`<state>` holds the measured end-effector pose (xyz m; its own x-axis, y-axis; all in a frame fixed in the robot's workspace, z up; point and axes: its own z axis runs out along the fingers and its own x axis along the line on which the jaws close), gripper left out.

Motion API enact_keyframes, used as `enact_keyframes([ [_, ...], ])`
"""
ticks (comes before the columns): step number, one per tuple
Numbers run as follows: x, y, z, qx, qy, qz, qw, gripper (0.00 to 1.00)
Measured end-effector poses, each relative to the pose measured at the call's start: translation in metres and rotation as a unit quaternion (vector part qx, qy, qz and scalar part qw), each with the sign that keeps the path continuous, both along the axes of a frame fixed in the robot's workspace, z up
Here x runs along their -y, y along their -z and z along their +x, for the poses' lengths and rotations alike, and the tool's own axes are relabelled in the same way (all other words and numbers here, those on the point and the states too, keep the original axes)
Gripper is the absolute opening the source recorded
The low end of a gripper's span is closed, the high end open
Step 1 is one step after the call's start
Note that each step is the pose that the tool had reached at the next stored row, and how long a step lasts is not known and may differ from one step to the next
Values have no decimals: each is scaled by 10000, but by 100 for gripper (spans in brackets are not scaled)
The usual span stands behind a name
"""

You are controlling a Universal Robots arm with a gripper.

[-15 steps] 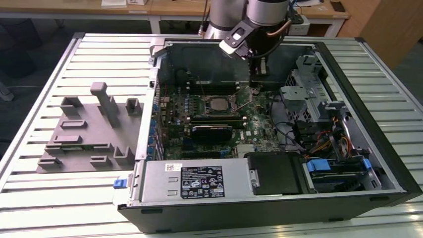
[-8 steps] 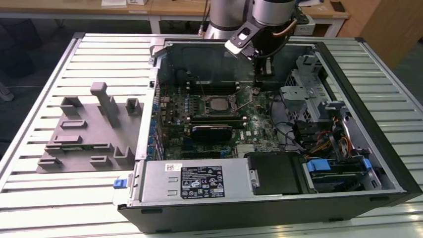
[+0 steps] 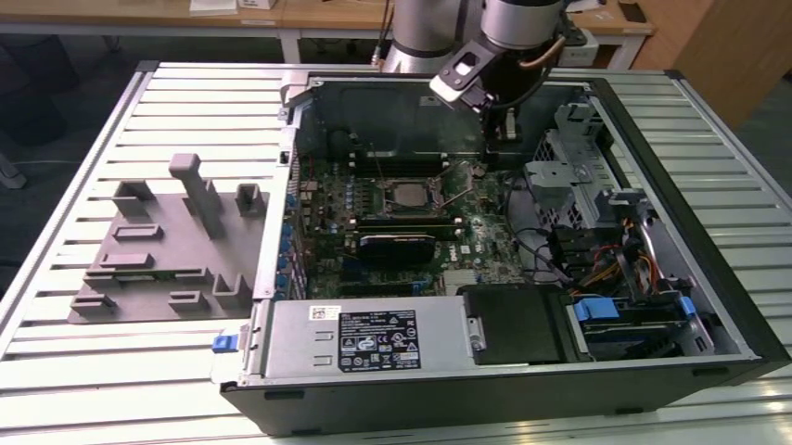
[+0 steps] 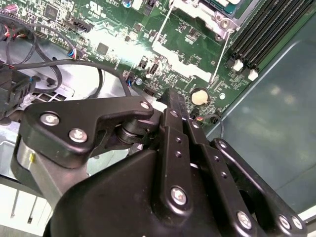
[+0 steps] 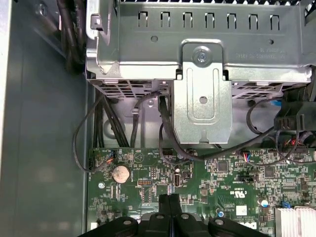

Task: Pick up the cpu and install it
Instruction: 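Close the cpu cover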

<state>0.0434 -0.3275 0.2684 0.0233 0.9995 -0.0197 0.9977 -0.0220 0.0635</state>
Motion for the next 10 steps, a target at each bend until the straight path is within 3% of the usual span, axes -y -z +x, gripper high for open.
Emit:
enact_keyframes([
  [10,0,77,1,-1,0,-1,10000,11],
])
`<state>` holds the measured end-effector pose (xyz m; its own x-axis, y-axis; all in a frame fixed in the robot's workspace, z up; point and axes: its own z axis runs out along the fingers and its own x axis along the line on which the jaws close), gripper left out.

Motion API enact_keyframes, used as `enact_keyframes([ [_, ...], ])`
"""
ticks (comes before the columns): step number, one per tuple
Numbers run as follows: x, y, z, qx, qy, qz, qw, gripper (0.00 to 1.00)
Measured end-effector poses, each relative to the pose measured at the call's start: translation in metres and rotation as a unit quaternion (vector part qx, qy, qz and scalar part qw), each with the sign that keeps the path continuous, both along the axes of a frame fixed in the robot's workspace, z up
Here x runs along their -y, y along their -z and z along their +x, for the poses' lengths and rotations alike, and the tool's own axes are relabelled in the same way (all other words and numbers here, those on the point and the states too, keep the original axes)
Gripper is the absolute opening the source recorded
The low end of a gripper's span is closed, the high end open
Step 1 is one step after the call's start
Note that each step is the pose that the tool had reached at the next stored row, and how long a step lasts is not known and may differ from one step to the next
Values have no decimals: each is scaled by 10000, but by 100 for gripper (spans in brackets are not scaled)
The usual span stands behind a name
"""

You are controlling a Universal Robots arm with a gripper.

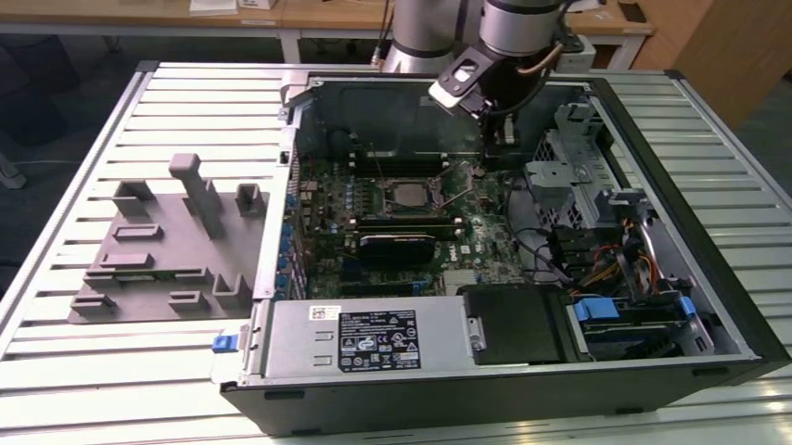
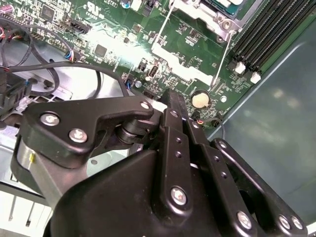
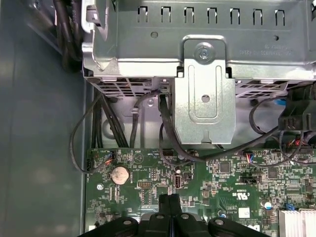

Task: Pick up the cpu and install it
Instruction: 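Close the cpu cover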

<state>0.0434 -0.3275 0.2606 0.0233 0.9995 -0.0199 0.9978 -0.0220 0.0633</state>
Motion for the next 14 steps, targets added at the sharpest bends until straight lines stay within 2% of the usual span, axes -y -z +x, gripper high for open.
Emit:
enact_keyframes([
  [14,0,139,0,0,-1,-3,10000,11],
])
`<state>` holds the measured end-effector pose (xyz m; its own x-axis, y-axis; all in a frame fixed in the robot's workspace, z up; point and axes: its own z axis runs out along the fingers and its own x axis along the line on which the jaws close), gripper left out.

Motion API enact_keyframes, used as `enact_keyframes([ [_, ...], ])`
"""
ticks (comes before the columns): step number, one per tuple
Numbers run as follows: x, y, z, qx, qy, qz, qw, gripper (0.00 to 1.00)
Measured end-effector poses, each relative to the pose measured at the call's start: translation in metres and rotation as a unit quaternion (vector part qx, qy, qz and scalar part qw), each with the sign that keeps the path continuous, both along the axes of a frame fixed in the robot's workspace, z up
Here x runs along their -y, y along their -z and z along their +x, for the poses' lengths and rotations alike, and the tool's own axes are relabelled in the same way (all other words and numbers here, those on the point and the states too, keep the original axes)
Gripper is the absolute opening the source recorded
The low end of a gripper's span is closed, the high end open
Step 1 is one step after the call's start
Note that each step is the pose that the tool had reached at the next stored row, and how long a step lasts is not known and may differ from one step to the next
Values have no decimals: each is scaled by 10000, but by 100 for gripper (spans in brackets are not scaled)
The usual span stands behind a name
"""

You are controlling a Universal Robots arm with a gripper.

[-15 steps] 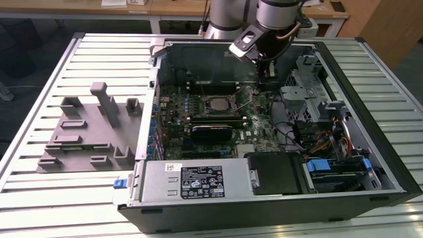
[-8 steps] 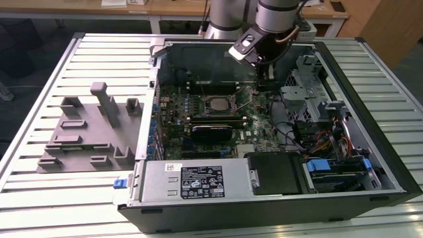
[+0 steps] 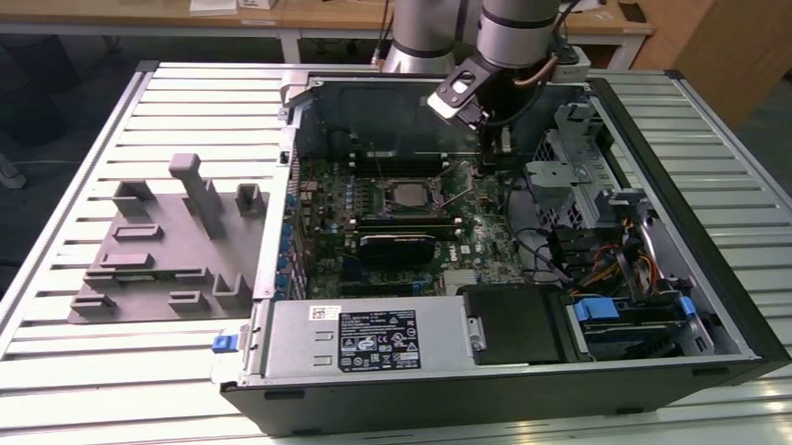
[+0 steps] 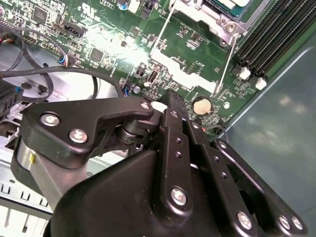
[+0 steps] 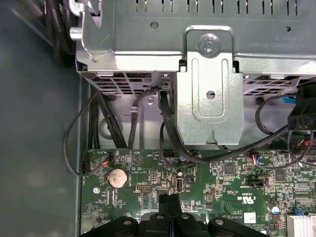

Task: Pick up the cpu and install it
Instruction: 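Close the cpu cover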

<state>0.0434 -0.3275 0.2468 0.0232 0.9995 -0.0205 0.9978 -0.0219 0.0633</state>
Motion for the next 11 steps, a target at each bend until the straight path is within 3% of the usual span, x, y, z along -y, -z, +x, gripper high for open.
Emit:
enact_keyframes([
  [6,0,62,0,0,0,-6,10000,11],
  [11,0,66,0,0,0,-7,10000,11],
])
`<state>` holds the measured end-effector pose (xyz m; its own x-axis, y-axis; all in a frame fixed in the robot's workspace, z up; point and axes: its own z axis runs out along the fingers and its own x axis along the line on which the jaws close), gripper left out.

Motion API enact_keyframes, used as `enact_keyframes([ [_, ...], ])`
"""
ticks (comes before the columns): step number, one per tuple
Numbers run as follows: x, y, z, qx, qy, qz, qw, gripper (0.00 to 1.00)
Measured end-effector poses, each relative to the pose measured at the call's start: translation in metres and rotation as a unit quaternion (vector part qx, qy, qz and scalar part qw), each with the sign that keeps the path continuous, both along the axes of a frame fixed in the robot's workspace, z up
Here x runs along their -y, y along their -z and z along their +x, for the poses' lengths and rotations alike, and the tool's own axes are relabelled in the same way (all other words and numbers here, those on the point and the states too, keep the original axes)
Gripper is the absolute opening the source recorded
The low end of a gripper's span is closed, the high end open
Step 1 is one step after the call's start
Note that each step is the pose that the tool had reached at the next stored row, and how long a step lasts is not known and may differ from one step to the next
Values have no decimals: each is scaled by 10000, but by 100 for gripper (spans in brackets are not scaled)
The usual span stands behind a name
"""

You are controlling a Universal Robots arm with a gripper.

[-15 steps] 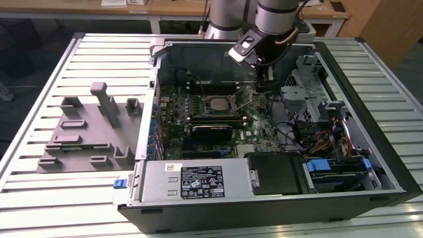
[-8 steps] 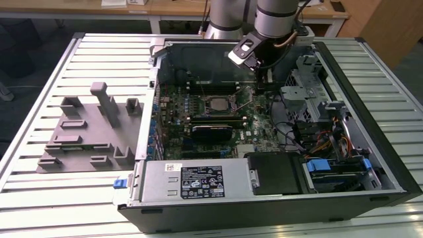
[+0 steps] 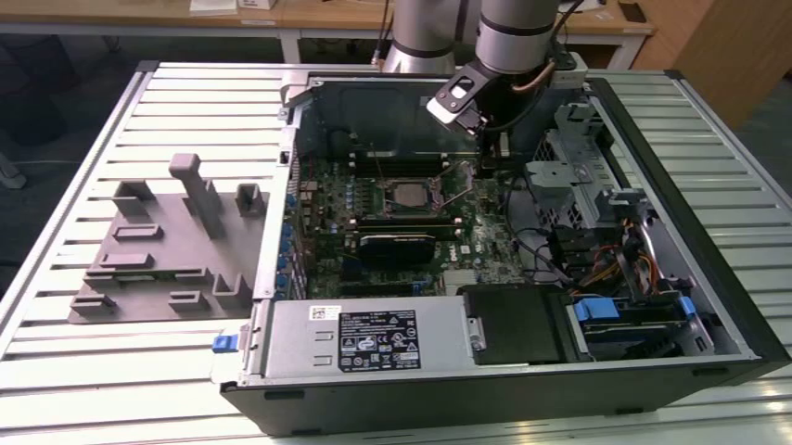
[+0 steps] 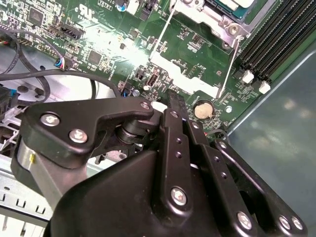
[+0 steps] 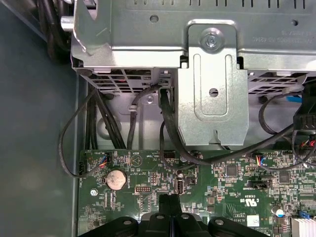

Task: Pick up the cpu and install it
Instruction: 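Close the cpu cover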

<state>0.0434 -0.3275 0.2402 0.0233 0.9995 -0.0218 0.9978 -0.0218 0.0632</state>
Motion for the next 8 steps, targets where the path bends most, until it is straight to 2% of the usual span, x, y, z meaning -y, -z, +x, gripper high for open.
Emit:
enact_keyframes([
  [8,0,1,-16,0,0,1,10000,11],
])
